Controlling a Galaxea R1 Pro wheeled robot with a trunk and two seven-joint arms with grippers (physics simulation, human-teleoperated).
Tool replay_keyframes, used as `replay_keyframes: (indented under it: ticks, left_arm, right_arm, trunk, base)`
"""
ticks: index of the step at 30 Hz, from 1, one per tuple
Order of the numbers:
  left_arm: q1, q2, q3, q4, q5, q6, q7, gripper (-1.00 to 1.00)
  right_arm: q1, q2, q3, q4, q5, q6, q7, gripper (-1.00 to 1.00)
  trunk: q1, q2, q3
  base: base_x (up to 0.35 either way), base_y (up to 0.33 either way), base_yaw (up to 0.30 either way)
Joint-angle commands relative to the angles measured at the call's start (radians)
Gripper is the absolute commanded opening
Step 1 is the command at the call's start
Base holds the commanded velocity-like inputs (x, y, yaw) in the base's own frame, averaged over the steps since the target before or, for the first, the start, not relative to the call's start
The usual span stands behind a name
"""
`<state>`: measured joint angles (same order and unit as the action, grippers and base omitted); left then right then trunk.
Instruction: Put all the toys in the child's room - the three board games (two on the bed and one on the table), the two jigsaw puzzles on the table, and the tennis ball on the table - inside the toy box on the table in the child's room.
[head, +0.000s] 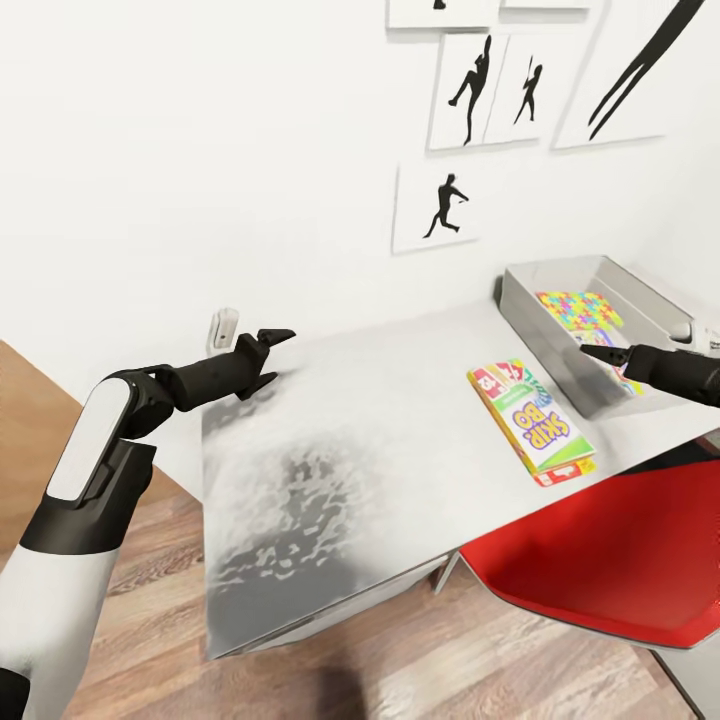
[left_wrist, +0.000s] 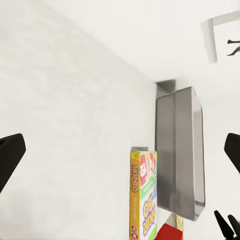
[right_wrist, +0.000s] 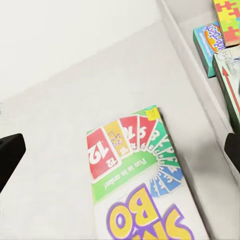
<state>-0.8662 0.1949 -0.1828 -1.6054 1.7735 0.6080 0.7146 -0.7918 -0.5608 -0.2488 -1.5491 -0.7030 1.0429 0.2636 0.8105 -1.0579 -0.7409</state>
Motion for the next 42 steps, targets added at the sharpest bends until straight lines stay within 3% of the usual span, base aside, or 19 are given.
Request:
replay_keyframes:
  ticks: [1, 8, 16, 21, 42]
  left_arm:
    - [-0.001, 0.0, -0.001, -0.001, 0.008, -0.002, 0.008, 1.0]
    - [0.0, -0.001, -0.002, -0.001, 0.006, -0.002, 0.007, 1.0]
    - [0.001, 0.0, -0.003, 0.0, 0.004, -0.002, 0.011, 1.0]
    - [0.001, 0.0, -0.004, 0.001, 0.003, -0.002, 0.014, 1.0]
    - [-0.001, 0.0, -0.003, 0.006, 0.003, -0.002, 0.021, 1.0]
  right_arm:
    - [0.007, 0.001, -0.001, 0.004, 0.01, 0.004, 0.01, 1.0]
    - [0.047, 0.011, 0.001, 0.035, 0.01, 0.004, 0.01, 1.0]
    - [0.075, 0.051, 0.0, 0.097, 0.011, 0.004, 0.0, 1.0]
    - [0.08, 0.061, -0.002, 0.11, 0.011, 0.004, -0.01, 1.0]
    - [0.083, 0.067, -0.008, 0.125, 0.011, 0.004, -0.022, 1.0]
  trunk:
    - [-0.004, 0.007, 0.002]
    - [-0.004, 0.007, 0.002]
    - [-0.004, 0.007, 0.002]
    - [-0.004, 0.007, 0.002]
    - [-0.004, 0.007, 0.002]
  base:
    - [0.0, 0.0, 0.0]
    - [0.0, 0.0, 0.0]
    - [0.0, 0.0, 0.0]
    - [0.0, 0.0, 0.0]
    - [0.0, 0.0, 0.0]
